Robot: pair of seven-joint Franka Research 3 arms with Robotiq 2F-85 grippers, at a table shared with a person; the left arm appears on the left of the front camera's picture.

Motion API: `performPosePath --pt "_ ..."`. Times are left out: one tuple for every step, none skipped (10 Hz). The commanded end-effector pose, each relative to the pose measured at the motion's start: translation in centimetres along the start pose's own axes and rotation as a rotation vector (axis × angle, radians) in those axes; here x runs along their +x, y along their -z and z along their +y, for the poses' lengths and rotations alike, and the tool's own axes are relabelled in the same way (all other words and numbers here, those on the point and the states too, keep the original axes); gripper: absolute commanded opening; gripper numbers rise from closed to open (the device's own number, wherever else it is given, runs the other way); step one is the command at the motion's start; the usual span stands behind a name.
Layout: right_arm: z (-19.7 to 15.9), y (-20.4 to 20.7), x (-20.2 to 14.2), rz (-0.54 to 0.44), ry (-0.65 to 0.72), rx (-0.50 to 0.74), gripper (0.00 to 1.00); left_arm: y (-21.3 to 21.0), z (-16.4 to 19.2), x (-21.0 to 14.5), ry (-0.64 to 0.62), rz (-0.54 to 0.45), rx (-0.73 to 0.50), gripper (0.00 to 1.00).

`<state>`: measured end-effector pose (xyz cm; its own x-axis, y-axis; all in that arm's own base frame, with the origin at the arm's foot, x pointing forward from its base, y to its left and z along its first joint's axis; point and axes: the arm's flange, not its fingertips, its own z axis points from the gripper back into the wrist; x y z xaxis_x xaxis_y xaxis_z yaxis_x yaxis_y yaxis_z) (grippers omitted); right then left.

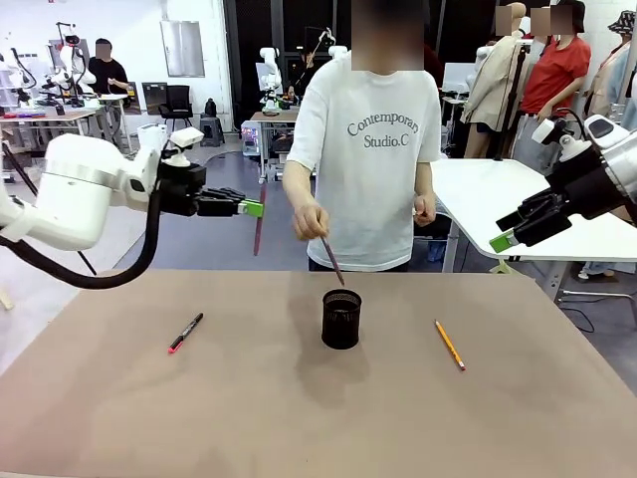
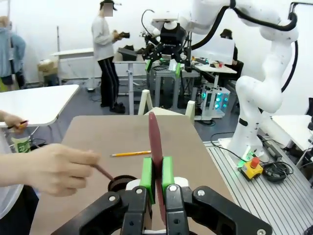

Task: Place the pens into the pen holder.
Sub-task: Pick up a writing instrument from the table and place it into the Pen holder.

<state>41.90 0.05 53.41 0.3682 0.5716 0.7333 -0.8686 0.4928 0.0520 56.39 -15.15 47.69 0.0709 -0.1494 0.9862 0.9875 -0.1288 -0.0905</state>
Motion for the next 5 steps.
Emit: performPosePath --pt "0.10 0.12 0.05 -0.031 0.000 0.008 1.00 -0.58 -1.92 -0.17 0.014 -0.001 0.062 0.00" --pt "0.10 0.12 0.05 -0.031 0.000 0.008 1.00 -1.01 -2.24 -0.28 0.002 -0.004 0.084 0.00" --pt "0.10 0.12 0.05 -0.031 0.000 0.008 1.00 -1.42 -2.01 -0.36 -0.017 -0.010 0.092 0.00" --pt "0.10 0.12 0.05 -0.031 0.000 0.008 1.00 -1.34 -1.43 0.17 -0.004 0.013 0.047 0.00" --pt "0.10 0.12 0.05 -0.031 0.000 0.008 1.00 -1.34 -1.43 0.17 -0.004 0.013 0.047 0.00"
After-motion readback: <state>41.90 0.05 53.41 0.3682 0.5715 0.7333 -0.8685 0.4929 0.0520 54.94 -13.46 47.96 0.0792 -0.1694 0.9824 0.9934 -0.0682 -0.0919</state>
